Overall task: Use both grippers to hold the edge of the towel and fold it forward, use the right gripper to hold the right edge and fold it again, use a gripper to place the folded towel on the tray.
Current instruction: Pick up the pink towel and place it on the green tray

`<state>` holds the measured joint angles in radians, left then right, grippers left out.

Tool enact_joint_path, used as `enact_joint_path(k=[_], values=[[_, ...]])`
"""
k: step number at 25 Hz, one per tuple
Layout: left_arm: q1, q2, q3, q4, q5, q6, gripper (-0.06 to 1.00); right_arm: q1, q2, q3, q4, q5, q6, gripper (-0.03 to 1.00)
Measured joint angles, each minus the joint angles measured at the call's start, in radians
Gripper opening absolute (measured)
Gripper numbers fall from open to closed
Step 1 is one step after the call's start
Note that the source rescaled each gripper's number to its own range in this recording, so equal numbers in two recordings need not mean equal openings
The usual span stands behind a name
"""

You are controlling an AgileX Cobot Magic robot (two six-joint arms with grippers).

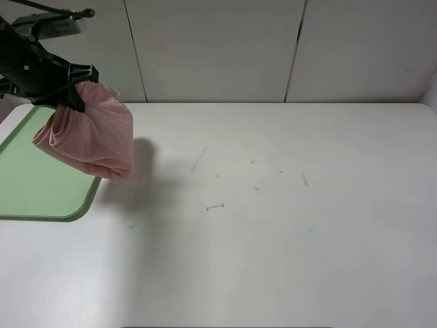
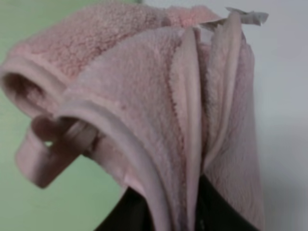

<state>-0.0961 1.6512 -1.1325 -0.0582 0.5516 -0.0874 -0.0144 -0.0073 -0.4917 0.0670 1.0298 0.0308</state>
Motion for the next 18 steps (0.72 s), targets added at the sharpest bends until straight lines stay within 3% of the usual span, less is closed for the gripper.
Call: enact_joint_path(k=[10,14,18], values=[[0.158,0.0,0.092,0.006,-0.167,0.064,0.11,0.0,0.0,0.0,0.0,0.0,0.0,1.0],[0.196,0.0,0.153,0.006,-0.276,0.069,0.11,0.0,0.0,0.0,0.0,0.0,0.0,1.0],[0.218,0.0,0.194,0.006,-0.317,0.069,0.11,0.0,0.0,0.0,0.0,0.0,0.0,1.0]])
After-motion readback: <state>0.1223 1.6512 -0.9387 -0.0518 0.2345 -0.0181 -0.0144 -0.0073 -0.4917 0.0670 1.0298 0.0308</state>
